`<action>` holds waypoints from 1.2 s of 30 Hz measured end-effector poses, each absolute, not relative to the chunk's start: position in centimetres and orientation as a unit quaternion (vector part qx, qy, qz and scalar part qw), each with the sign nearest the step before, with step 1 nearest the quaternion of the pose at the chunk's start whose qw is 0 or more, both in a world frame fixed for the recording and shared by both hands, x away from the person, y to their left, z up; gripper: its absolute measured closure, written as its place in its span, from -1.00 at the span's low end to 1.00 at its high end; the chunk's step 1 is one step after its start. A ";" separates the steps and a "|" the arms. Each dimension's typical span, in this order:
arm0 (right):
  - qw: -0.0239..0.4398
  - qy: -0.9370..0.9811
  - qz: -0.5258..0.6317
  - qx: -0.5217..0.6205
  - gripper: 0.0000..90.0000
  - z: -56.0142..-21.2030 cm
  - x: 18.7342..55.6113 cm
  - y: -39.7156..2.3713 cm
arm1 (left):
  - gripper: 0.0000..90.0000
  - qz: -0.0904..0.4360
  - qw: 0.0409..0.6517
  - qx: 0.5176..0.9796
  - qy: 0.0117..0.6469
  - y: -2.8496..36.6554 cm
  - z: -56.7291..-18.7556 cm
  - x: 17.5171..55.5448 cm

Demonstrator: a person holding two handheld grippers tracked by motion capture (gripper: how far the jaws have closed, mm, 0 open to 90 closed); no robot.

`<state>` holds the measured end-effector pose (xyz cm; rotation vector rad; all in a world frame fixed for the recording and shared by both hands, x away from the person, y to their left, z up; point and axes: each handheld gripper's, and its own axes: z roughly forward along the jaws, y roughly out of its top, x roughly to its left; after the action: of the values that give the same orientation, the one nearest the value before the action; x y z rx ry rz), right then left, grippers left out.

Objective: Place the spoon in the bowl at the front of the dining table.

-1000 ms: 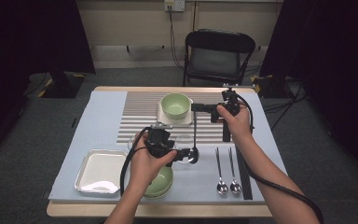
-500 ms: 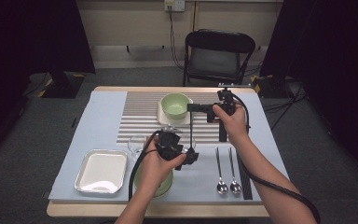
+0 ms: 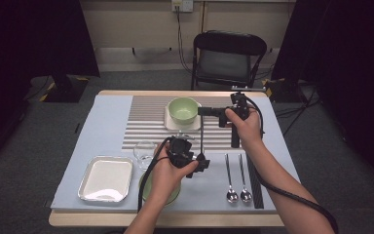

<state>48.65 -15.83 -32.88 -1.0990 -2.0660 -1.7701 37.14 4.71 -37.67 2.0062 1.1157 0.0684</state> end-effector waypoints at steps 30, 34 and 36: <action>0.110 -0.713 -0.588 -0.367 1.00 -32.3 48.2 -17.2 | -0.26 0.099 0.377 0.770 0.505 10.1 -36.9 38.4; 0.113 -0.715 -0.586 -0.364 1.00 -32.4 48.0 -17.1 | -0.26 0.110 0.379 0.764 0.510 10.8 -36.8 38.6; 0.115 -0.718 -0.583 -0.364 1.00 -32.5 48.0 -17.0 | -0.26 0.117 0.378 0.762 0.513 11.0 -36.6 38.6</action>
<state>47.98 -16.96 -32.47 -1.0665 -2.1034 -1.7078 38.65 11.00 -36.60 1.9481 1.3106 0.3002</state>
